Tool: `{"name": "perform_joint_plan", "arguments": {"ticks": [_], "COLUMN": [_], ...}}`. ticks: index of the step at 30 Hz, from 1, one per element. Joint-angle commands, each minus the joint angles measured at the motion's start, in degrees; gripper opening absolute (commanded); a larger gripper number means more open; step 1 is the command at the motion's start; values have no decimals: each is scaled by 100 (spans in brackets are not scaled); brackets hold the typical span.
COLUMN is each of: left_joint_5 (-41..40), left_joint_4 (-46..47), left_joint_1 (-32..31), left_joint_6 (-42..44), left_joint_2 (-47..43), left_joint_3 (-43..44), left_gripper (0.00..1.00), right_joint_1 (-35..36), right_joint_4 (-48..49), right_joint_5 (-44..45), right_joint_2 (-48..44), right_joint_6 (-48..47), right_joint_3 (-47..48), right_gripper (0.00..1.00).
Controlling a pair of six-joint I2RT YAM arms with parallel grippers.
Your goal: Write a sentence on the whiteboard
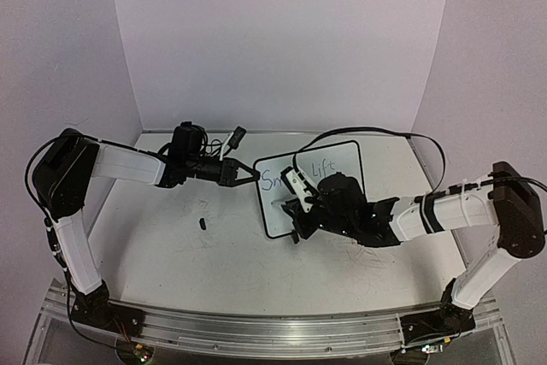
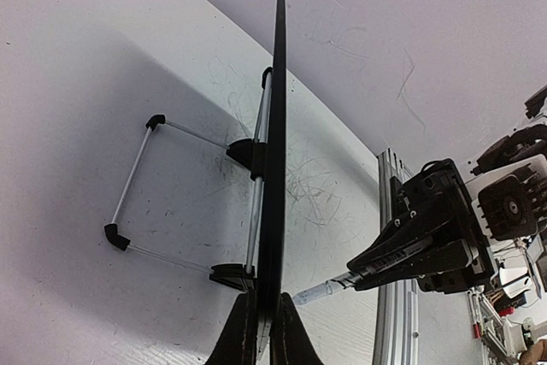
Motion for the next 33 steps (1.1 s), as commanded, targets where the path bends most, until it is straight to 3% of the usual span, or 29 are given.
{"name": "perform_joint_plan", "arguments": {"ticks": [1, 33], "left_joint_5": [118, 136], "left_joint_4": [-17, -17], "left_joint_1": [0, 0], "left_joint_6": [29, 28], "left_joint_2": [-257, -266], "left_joint_3": [91, 96], "left_gripper": [0, 0], "right_joint_1": [32, 72], "right_joint_4": [230, 99], "right_joint_5": [65, 23], "right_joint_2": [66, 352], "right_joint_6": [61, 368], "right_joint_3": [194, 145], "right_gripper": [0, 0]}}
